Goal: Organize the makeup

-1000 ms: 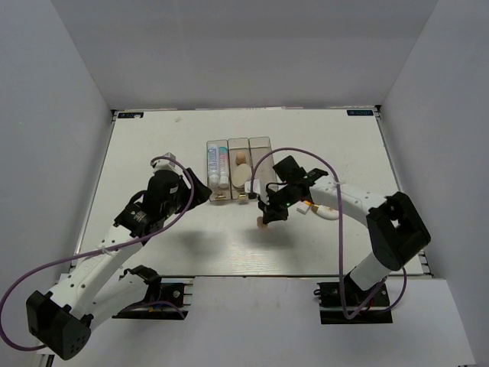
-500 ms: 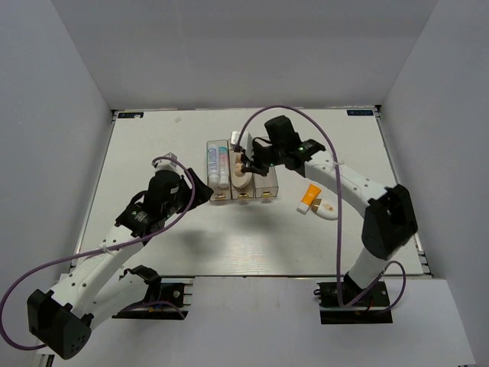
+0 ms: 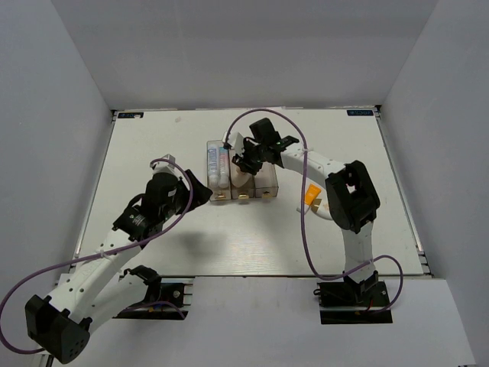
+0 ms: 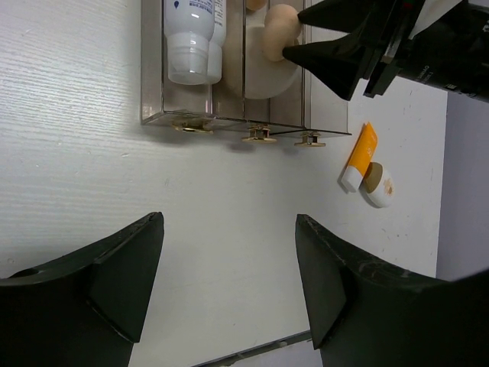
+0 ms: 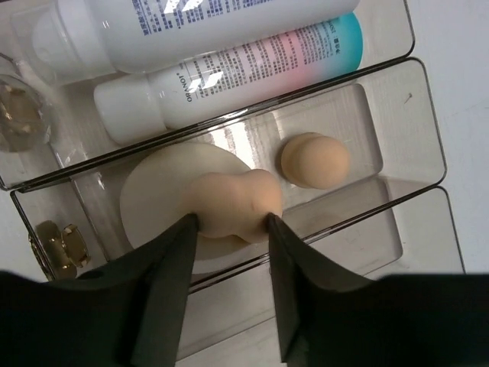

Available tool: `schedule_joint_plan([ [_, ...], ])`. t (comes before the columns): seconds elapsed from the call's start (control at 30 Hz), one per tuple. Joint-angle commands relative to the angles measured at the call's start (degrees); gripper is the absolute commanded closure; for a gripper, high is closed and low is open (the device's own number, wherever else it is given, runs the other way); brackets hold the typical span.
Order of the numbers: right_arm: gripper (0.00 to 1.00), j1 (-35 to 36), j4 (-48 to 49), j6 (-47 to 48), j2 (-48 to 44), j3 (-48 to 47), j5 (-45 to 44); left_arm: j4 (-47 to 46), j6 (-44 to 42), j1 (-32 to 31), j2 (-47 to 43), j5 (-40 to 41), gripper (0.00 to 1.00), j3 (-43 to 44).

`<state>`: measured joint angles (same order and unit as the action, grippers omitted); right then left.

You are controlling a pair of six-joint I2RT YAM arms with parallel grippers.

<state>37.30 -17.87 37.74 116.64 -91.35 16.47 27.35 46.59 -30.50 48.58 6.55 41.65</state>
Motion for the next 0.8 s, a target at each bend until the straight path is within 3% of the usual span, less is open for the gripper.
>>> schedule_joint_plan([
  [0.0, 0.50, -0.30, 1.00, 1.02, -0.80, -3.57, 0.23, -1.25, 0.08, -0.17, -0.15, -1.18, 0.20, -0.08],
  [0.13, 0.42, -0.47, 0.20, -0.55, -1.94, -3.83, 1.98, -2.56, -0.36, -0.70, 0.99, -2.24, 0.20, 0.45],
  [0.4, 0.42, -1.88, -0.76, -4.07, -6.86, -3.13, 2.87, -5.11, -1.59, -0.70, 3.89, -4.78, 0.20, 1.42],
  [0.47, 0.47, -3.28, -1.64, -6.52, -8.87, -2.61, 2.52, -6.78, -2.29, -0.70, 4.77, -6.45, 0.20, 2.03],
  [0.57, 0.83, -8.44, -3.75, -12.65, -12.31, -0.06, 3.47, -10.90, -3.95, -0.70, 7.93, -10.92, 0.25, 3.17],
  [0.63, 1.00, -10.74, -7.59, -14.96, -14.58, 2.48, 7.32, -13.19, -4.40, -0.70, 10.73, -13.13, 0.32, 3.70],
  [0.67, 1.00, -14.06, -8.75, -16.71, -15.38, 3.62, 8.22, -14.51, -4.75, -0.70, 11.88, -15.75, 0.46, 3.88],
  [0.77, 1.00, -18.73, -12.27, -17.96, -19.77, 9.93, 11.30, -18.91, -5.36, -0.70, 16.36, -19.63, 0.62, 5.28],
])
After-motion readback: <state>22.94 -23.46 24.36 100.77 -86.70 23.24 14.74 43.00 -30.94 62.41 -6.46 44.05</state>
